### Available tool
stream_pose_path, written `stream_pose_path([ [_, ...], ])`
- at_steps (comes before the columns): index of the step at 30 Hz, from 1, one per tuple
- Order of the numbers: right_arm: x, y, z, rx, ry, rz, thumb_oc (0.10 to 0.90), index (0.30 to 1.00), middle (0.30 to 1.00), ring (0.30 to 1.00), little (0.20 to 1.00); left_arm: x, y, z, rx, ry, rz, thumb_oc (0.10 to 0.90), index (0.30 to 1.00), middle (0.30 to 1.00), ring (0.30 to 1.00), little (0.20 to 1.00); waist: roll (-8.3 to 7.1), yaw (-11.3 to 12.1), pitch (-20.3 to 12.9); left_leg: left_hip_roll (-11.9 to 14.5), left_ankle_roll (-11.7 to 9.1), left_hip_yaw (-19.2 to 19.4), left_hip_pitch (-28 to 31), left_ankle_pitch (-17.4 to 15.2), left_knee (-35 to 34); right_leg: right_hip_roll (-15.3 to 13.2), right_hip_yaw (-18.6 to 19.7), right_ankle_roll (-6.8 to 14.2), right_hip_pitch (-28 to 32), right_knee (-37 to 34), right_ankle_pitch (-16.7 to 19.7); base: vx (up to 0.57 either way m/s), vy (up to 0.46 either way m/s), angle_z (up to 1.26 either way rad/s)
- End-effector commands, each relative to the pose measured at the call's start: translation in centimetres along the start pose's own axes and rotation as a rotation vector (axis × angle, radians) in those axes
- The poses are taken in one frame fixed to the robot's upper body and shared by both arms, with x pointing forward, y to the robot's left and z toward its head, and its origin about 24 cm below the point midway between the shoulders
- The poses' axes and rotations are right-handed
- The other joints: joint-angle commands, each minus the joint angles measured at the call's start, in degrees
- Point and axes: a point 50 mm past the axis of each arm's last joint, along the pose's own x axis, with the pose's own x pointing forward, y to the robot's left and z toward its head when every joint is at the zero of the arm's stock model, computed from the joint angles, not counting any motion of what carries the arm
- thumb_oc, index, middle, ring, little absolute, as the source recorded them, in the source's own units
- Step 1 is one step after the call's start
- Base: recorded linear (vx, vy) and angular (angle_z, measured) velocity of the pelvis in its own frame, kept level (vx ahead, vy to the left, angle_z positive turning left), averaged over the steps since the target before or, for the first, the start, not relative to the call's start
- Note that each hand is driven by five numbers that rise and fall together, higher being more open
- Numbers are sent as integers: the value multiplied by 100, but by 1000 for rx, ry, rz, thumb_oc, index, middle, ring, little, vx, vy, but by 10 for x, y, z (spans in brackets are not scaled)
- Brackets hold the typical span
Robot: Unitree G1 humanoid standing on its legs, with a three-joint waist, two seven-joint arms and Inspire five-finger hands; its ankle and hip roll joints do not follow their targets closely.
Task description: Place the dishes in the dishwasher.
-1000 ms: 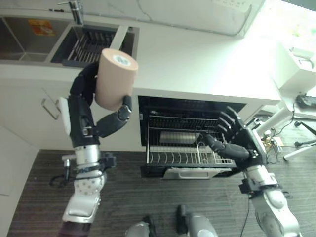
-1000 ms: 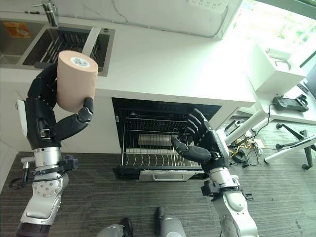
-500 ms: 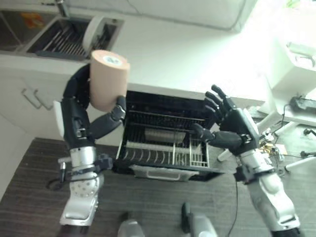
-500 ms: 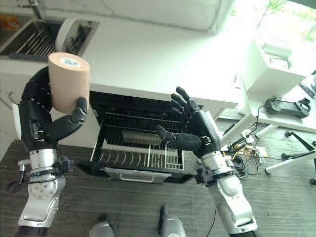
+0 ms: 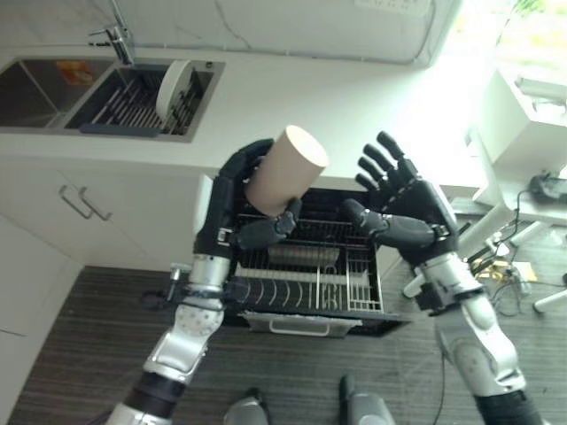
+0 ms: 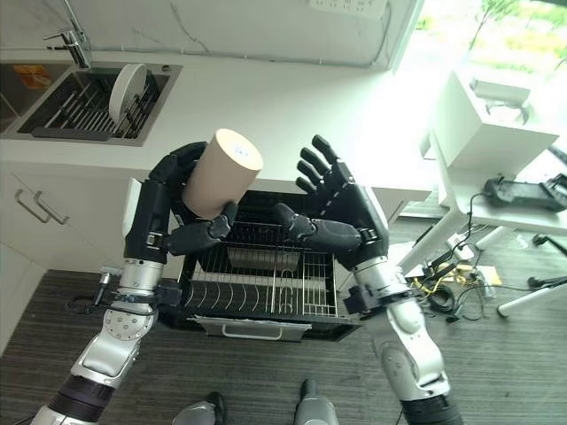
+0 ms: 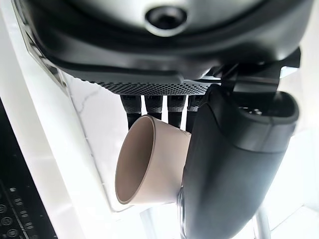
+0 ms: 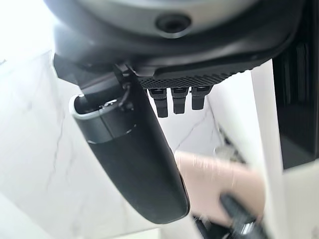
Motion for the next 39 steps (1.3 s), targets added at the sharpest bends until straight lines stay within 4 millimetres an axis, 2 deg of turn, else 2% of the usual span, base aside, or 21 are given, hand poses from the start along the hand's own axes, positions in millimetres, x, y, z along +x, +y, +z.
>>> stream_pose_path([
  [1,5,1,33,71,-164,41,800,900,900,900,900,17,-4,42,-5,-291,-33,400,300,300,300,300,167,80,-435,232,-173,-501,444,-257,-477,-365,-125,556,-57,421,-263,6,23,-11],
  [6,10,3,27,249,-196,23,800,900,900,900,900,16,-18,42,27,-308,-103,400,300,300,300,300,104,186,-492,239,-133,-478,493,-311,-477,-372,-135,580,15,421,-280,10,2,-3],
  [11,14,5,18,320,-189,-27,800,900,900,900,900,14,-26,43,26,-316,-125,400,300,300,300,300,110,262,-548,267,-129,-459,521,-312,-477,-354,-133,564,80,421,-324,30,14,-5],
  [22,17,11,13,315,-151,-11,800,900,900,900,900,12,-34,39,-11,-262,-163,400,300,300,300,300,124,245,-590,317,-150,-412,560,-292,-477,-312,-79,539,130,421,-370,0,0,0],
  [27,18,20,15,193,-132,44,800,900,900,900,900,11,-35,38,-19,-247,-155,400,300,300,300,300,138,222,-611,313,-158,-396,562,-285,-477,-309,-40,529,129,421,-386,-3,8,0],
  [29,19,23,15,84,-119,57,800,900,900,900,900,12,-34,39,-20,-246,-142,400,300,300,300,300,153,203,-624,315,-160,-372,561,-277,-477,-307,-17,526,127,421,-396,-19,43,-3],
  [39,22,30,23,-146,-135,112,800,900,900,900,900,13,-32,40,-23,-244,-135,400,300,300,300,300,170,199,-633,335,-171,-347,561,-263,-477,-296,20,512,138,421,-416,-6,1,-1],
])
